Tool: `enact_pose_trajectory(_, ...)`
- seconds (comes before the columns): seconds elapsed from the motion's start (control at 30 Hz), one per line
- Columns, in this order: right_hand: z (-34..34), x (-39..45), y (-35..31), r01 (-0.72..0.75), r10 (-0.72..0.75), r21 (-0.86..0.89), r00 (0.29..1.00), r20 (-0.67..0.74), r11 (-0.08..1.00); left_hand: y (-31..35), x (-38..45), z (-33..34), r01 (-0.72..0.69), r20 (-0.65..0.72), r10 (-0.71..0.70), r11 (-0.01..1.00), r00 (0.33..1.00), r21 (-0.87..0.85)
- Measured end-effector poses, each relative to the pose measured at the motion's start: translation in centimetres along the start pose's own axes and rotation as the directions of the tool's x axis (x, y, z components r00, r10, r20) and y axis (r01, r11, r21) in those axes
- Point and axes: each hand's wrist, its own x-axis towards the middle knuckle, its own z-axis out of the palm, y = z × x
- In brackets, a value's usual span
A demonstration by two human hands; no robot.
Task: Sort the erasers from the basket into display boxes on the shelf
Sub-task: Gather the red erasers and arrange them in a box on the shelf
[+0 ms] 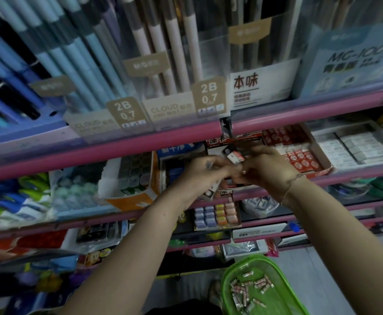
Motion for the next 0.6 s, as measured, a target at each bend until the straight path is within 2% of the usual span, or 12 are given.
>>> enact_pose_trajectory(0.1,0.5,0.6,0.7,-0.005,-0.001,-0.06,0.995,-0.1,0.998,-0.3,0.2,0.3,-0.019,-0.038,0.023,0.995,0.999,0.096)
enact_pose_trajectory(0.17,0.7,0.7,0.8,0.034,-0.055,-0.174,0.991,-0.12,0.984,-0.4,0.3,0.3,-0.026,-0.059,0.032,0.995,0.998,0.099)
enact_pose_trajectory(0.3,0.7,0.6,0.4,0.144,-0.16,-0.376,0.987,-0.011,0.915,-0.4,0.1,0.0,-0.093,-0.019,0.097,0.984,0.995,0.154)
enact_pose_trajectory(0.37,0.7,0.7,0.0,0.165,-0.185,-0.553,0.983,0.02,0.817,-0.3,0.2,-0.4,-0.068,-0.006,0.071,0.98,0.997,0.187)
enact_pose_trajectory(0.4,0.6,0.8,-0.3,0.179,-0.206,-0.58,0.978,0.019,0.795,-0.3,0.3,-0.8,-0.049,-0.018,0.053,0.978,0.998,0.204)
enact_pose_trajectory(0.5,0.1,2.0,-0.7,0.2,-0.267,-0.452,0.96,-0.089,0.869,-0.3,1.0,-1.7,-0.001,-0.128,0.032,0.972,0.991,0.234)
enact_pose_trajectory(0.57,-0.4,3.3,-0.6,0.182,-0.273,-0.355,0.935,-0.226,0.917,-0.6,1.5,-2.1,0.01,-0.233,0.084,0.926,0.969,0.377)
enact_pose_trajectory(0.6,-0.5,4.0,-0.4,0.165,-0.276,-0.37,0.922,-0.271,0.914,-0.8,1.7,-2.3,0.005,-0.245,0.129,0.877,0.961,0.481)
